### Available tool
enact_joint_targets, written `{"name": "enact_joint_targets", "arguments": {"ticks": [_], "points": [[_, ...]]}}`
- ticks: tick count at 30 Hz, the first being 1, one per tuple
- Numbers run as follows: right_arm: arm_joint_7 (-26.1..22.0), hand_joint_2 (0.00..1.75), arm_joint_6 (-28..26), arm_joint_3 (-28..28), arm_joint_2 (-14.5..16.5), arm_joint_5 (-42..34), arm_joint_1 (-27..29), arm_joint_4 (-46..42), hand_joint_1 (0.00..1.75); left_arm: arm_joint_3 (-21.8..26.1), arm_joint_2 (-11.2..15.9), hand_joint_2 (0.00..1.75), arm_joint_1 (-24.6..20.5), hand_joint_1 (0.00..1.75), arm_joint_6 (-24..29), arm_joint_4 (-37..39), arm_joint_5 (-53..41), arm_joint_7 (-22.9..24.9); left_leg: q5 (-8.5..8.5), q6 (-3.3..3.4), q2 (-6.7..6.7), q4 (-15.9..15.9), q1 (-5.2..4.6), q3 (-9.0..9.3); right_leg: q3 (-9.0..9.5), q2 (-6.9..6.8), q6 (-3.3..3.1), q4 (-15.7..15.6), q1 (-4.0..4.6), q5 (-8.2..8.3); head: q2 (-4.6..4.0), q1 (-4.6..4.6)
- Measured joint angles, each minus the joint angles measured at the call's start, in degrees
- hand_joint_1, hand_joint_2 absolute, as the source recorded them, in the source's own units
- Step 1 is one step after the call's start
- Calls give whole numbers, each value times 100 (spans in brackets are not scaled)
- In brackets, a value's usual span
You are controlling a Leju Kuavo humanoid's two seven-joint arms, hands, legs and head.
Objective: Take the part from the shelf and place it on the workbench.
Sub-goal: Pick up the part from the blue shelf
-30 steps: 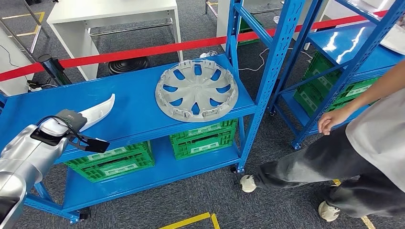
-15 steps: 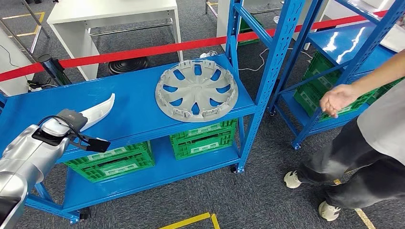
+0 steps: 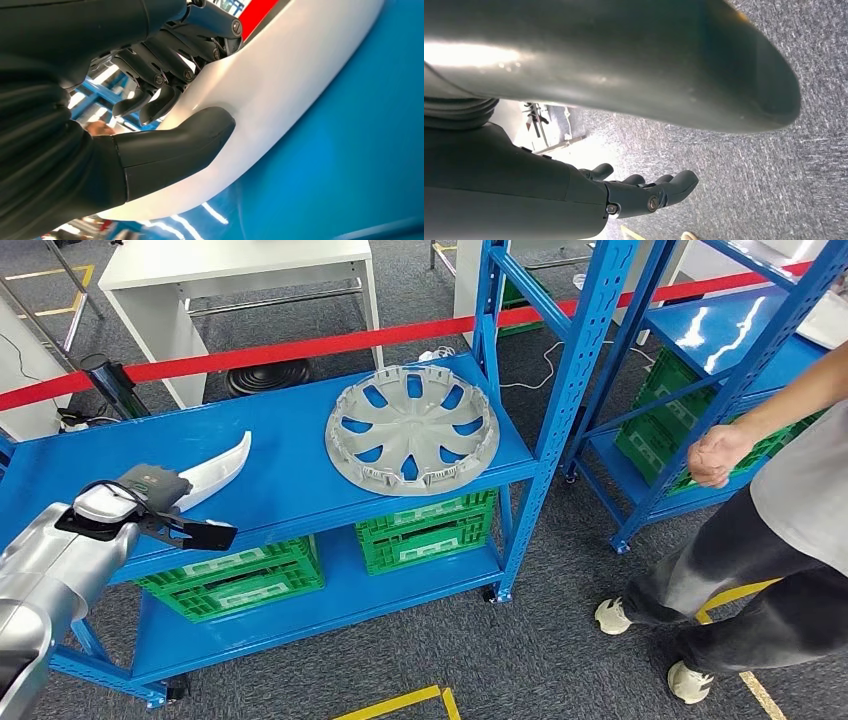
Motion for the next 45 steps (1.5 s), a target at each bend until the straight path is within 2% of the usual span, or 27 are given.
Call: {"name": "enact_joint_targets", "arguments": {"ticks": [8, 11, 21, 32, 45], "points": [[-1, 0, -1, 0, 0, -18, 0, 0, 0, 384, -132, 175, 4, 175, 933, -109, 415, -464, 0, 0, 1, 0, 0, -2, -3, 2, 0, 0, -3, 1, -1, 0], [-1, 0, 1, 0, 0, -15, 2, 0, 0, 491, -180, 175, -2, 175, 1061, -163, 462, -539, 0, 0, 8, 1, -1, -2, -7, 9, 0, 0, -3, 2, 0, 1], [0, 0, 8, -1, 0, -25, -1, 0, 0, 724, -207, 175, -23, 175, 1122, -321, 686, -943, -1, 0, 7, 0, 0, -4, -11, 9, 0, 0, 1, 1, 0, 0], [-1, 0, 4, -30, 7, -60, 5, 0, 0, 1060, -291, 175, -28, 175, 1278, -524, 1151, -1689, -1, 0, 8, 0, 0, -5, -10, 9, 0, 0, -3, 1, 0, 0], [0, 0, -13, -76, 17, -57, 2, 0, 0, 1120, -297, 175, -24, 175, 886, -1210, 1659, -2444, -1, 0, 5, 0, 0, -7, -9, 8, 0, 0, -2, 1, 0, 0]]}}
